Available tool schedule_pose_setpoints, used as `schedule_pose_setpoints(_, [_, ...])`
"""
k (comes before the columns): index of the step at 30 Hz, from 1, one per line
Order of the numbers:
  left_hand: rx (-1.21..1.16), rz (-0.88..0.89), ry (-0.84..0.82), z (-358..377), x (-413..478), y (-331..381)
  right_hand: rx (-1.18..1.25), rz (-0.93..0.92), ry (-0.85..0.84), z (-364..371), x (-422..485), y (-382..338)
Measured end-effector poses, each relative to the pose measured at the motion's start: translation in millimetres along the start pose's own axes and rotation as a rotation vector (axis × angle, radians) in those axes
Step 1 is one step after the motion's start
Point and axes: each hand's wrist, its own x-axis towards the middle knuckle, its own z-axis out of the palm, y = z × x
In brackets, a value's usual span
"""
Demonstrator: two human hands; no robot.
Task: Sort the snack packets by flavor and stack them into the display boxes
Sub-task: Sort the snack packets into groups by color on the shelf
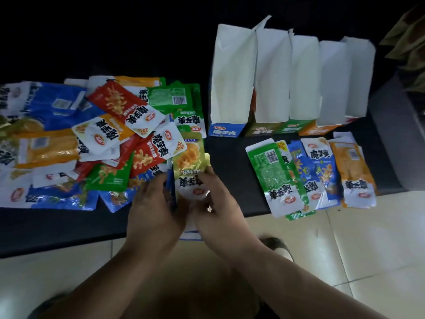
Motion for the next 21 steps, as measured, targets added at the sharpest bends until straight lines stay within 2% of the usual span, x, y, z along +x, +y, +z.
schedule_pose_setpoints(3, [-0.077, -0.028, 0.012, -5, 4, 1, 0.177, 0.053, 0.039, -3, 6, -1])
schedule_pose_setpoints(6, [-0.128, -0.001, 0.065, -7, 6, 8, 0.342, 0.113, 0.146, -10, 13, 6])
schedule_pose_setpoints(9, [-0.343, 0.050, -0.080, -7, -2, 22, 0.470, 0.175, 0.192, -19, 21, 6])
schedule_pose_setpoints(15, [-0.507, 0.028, -0.322, -7, -11, 38, 0.464, 0.198, 0.177, -30, 28, 5])
schedule_pose_setpoints(18, [-0.558, -0.011, -0.344, -13, -9, 33, 0.456, 0.182, 0.215, -35, 31, 7])
schedule_pose_setpoints(21, [-0.606, -0.072, -0.299, -21, -7, 29, 0.385, 0.150, 0.321, -46, 32, 8])
